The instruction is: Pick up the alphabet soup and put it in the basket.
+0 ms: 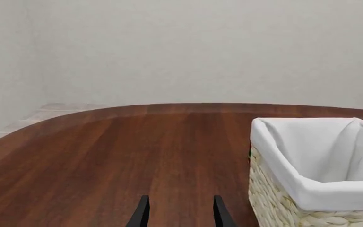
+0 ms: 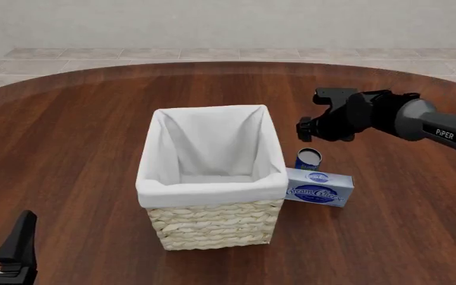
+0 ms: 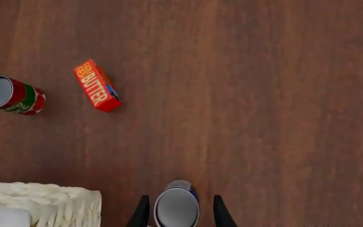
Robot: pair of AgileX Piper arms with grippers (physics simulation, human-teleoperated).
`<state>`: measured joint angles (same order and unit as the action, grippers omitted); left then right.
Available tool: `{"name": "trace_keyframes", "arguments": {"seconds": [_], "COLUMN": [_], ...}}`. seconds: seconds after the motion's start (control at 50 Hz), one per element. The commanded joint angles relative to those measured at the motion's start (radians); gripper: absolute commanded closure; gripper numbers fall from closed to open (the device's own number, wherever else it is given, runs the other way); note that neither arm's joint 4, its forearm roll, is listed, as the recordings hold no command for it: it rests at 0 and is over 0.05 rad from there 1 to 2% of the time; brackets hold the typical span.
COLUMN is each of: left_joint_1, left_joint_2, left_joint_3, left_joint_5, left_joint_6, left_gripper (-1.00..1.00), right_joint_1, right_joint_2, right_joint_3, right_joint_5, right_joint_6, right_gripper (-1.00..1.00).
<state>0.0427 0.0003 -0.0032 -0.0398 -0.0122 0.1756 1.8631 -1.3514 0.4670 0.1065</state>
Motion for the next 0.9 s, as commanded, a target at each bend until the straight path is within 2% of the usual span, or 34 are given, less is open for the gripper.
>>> {"name": "trace_keyframes", "arguments": {"seconds": [0.02,0.9], "left_joint_1": [-0.001,0.009], "left_joint_2": [0.0,0.0], "left_joint_3": [0.0,0.0], "left_joint_5": [0.002,-0.002], "left_joint_6": [0.0,-0.009], "left_gripper": [-1.0,-1.0], "right_joint_1": [0.007,0.012], "right_joint_2": [0.015,0.057], "right_joint_3": [0.005,0.072], "right_joint_5": [-0.006,-0.057], "right_joint_6": [0.008,0.039], "right_gripper": [-1.0,-1.0]}}
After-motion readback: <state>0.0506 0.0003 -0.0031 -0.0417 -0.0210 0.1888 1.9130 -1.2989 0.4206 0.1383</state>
